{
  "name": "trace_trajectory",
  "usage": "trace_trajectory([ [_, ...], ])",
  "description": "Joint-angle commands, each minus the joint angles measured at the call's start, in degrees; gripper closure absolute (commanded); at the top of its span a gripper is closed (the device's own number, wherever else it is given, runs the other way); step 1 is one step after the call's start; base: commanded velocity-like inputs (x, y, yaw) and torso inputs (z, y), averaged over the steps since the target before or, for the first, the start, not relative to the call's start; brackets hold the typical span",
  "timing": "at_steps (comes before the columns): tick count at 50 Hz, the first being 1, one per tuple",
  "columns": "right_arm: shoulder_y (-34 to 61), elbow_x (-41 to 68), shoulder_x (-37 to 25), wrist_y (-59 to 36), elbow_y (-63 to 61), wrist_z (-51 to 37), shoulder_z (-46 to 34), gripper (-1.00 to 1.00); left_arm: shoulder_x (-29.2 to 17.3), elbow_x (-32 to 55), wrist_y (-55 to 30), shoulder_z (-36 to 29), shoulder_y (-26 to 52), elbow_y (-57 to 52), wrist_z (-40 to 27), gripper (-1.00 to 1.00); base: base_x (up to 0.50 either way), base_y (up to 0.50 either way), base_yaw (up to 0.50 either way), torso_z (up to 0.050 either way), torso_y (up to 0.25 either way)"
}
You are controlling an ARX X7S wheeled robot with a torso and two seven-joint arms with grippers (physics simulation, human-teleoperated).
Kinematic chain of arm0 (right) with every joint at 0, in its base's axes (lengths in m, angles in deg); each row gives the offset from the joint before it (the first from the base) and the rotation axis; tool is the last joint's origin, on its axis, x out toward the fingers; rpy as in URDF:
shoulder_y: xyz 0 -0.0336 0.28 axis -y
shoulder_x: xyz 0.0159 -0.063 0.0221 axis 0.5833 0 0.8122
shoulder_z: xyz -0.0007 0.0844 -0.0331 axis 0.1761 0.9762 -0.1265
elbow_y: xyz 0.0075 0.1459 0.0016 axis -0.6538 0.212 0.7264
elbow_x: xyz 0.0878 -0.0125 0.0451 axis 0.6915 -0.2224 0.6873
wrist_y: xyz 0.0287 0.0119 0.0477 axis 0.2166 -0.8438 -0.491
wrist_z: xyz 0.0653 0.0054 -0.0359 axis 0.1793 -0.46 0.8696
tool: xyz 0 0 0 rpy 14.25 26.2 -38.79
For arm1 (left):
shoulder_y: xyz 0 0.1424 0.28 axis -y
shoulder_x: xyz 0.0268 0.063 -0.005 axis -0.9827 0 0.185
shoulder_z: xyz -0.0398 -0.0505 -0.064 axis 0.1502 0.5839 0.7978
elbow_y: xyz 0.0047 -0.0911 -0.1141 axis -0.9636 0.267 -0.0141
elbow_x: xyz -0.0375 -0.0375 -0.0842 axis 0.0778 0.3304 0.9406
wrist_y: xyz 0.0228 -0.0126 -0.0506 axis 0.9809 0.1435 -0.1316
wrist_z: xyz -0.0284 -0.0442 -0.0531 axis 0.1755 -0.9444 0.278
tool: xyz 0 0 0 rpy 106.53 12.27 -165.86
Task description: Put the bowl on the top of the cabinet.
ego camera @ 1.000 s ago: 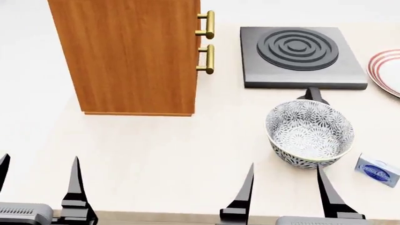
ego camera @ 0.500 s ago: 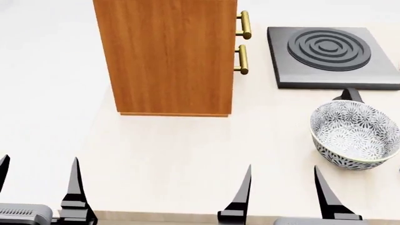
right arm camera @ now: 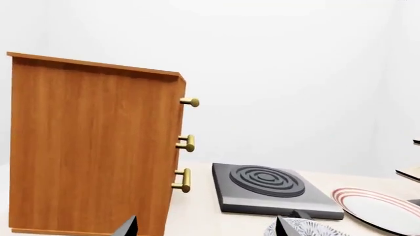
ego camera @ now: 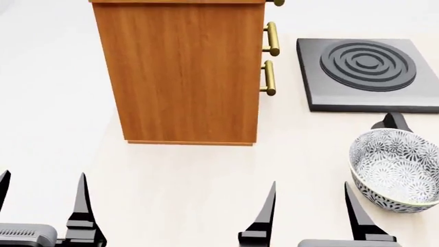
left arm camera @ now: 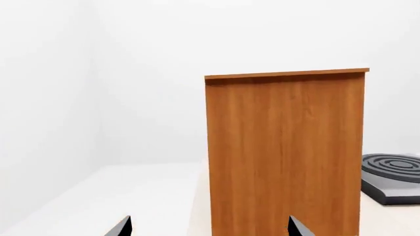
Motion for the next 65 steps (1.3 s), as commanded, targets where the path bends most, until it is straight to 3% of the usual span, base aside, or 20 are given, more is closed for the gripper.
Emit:
trace_trajectory([
  [1, -0.04, -0.47, -0.20, 0.57, 0.13, -0.99, -0.22, -1.00, -0.30, 0.36, 0.16, -0.26, -0.03, 0.03, -0.42, -1.00, 0.00, 0.00, 0.00, 0.000, 0.000],
  [9, 0.18, 0.41, -0.39, -0.52, 0.10, -0.83, -0.33, -1.00, -0.53, 0.52, 0.37, -0.50, 0.02, 0.22, -0.65, -1.00, 0.03, 0.00, 0.00, 0.000, 0.000],
  [30, 0.14, 0.26, -0.91, -0.03, 0.25, -1.69, -0.93, -1.00, -1.07, 1.03, 0.85, -0.96, 0.19, 0.68, -1.23, -1.00, 0.45, 0.02, 0.00, 0.000, 0.000],
  [65, -0.06, -0.14, -1.62, 0.90, 0.86, -3.30, -1.63, -1.00, -1.88, 1.80, 1.40, -1.54, 0.14, 0.87, -2.24, -1.00, 0.10, 0.01, 0.00, 0.000, 0.000],
])
